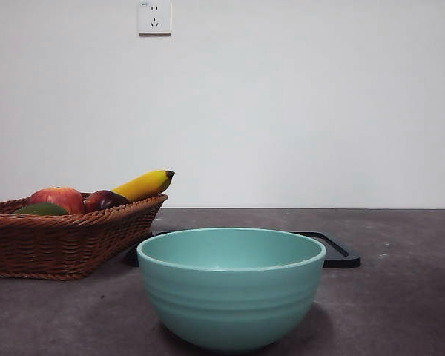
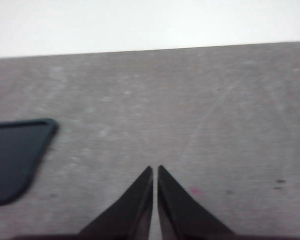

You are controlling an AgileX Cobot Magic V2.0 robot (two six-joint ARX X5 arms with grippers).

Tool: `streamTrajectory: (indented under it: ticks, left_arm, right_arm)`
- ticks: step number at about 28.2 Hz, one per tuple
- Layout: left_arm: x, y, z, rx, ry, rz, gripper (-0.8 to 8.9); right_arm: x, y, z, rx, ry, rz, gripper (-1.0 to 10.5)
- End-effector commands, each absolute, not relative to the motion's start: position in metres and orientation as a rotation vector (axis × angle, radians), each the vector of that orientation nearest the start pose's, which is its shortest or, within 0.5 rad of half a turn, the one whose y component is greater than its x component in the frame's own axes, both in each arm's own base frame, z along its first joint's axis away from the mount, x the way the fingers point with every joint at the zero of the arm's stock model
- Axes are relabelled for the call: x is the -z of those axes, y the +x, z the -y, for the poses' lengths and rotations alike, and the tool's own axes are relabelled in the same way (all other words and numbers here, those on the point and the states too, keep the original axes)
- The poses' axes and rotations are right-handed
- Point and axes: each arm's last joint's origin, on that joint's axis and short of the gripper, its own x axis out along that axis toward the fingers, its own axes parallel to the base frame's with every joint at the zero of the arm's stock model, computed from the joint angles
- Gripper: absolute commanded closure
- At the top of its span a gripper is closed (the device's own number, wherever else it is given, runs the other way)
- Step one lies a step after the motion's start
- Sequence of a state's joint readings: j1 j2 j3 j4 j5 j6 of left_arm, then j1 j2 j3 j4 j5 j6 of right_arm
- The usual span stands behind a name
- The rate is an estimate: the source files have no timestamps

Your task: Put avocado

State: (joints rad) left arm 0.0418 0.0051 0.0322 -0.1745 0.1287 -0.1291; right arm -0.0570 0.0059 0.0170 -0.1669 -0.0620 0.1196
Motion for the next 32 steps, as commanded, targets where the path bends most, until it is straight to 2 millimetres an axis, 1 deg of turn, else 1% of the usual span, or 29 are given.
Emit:
streamTrajectory:
  ticks: [1, 5, 9, 11, 14, 19, 23, 28, 32]
  left_arm:
    - [-0.150, 0.096, -0.001, 0.057, -0.311, -0.184, 8.05]
    - [-0.151, 0.095, -0.001, 0.048, -0.410, -0.185, 8.05]
    - [-0.156, 0.094, -0.001, 0.045, -0.479, -0.174, 8.05]
    - [-0.162, 0.094, 0.000, 0.049, -0.480, -0.159, 8.05]
    - [-0.172, 0.091, 0.000, 0.059, -0.511, -0.149, 8.04]
    - [-0.196, 0.086, 0.001, 0.080, -0.538, -0.161, 8.03]
    - [-0.220, 0.083, 0.001, 0.088, -0.533, -0.169, 8.03]
    - [-0.253, 0.082, 0.004, 0.178, -0.473, -0.254, 8.03]
    - [-0.273, 0.086, 0.006, 0.253, -0.392, -0.355, 8.04]
  right_arm:
    - [-0.152, 0.096, 0.003, -0.014, 0.223, -0.152, 9.4]
    - [-0.152, 0.096, 0.003, -0.014, 0.273, -0.152, 9.4]
    - [-0.155, 0.095, 0.001, -0.069, 0.343, -0.155, 9.4]
    - [-0.159, 0.095, 0.001, -0.080, 0.373, -0.147, 9.4]
    - [-0.170, 0.093, 0.000, -0.084, 0.413, -0.125, 9.4]
    - [-0.200, 0.088, -0.001, -0.145, 0.438, -0.096, 9.4]
    - [-0.226, 0.086, -0.003, -0.182, 0.425, -0.144, 9.4]
    - [-0.263, 0.089, -0.006, -0.290, 0.364, -0.272, 9.4]
    - [-0.291, 0.094, -0.008, -0.380, 0.309, -0.394, 9.4]
